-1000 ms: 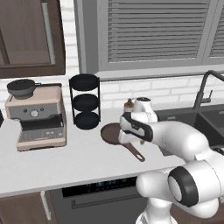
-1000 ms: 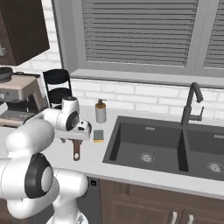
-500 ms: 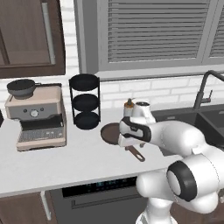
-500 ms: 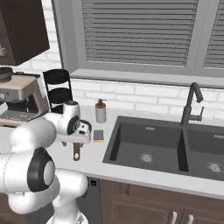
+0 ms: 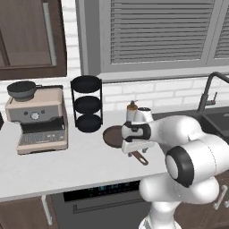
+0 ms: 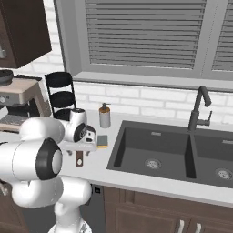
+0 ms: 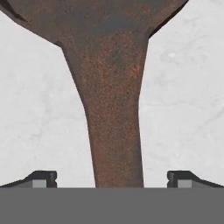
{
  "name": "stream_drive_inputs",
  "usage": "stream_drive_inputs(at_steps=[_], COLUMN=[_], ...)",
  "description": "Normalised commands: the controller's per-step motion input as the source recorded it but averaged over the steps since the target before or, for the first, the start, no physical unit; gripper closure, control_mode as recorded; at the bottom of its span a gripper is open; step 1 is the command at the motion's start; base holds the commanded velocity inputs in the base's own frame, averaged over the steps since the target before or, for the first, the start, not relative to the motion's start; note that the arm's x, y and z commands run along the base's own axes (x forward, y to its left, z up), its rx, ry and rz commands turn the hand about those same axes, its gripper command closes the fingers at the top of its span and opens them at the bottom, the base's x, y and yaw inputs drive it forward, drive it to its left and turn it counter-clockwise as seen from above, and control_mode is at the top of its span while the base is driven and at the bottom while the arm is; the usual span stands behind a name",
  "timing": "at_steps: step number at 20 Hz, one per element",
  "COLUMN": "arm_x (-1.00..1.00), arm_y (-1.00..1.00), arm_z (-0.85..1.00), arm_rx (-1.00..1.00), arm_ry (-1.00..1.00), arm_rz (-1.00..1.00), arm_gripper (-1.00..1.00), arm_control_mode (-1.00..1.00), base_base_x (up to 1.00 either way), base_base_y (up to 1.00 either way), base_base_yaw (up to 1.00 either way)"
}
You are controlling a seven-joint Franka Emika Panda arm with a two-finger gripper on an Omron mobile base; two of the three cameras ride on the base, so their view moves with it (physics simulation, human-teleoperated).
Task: Pick the pan and sponge and place them into the sink. Then turn on the water.
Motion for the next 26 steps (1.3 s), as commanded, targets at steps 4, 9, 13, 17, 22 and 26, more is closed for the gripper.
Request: stream_drive_inputs(at_steps=[4,9,13,17,22,26], arm_x=[0.11,0.01,0.00,0.00,0.00,0.00], arm_y=[-0.07,0.00,0.00,0.00,0.00,0.00], arm_z=[-0.12,-0.24,-0.30,-0.03,0.00,0.00], arm_rx=[0.00,0.00,0.00,0.00,0.00,0.00], arm_ry=[0.01,0.01,0.00,0.00,0.00,0.00], arm_rz=[0.13,0.07,0.02,0.00,0.00,0.00], arm_gripper=[-1.00,-1.00,-1.00,-1.00,-1.00,-1.00], arm_control_mode=[-1.00,-1.00,-1.00,-1.00,-1.00,-1.00], base_base_x=[0.00,0.00,0.00,0.00,0.00,0.00], base_base_y=[0.00,0.00,0.00,0.00,0.00,0.00], base_base_yaw=[0.00,0.00,0.00,0.00,0.00,0.00])
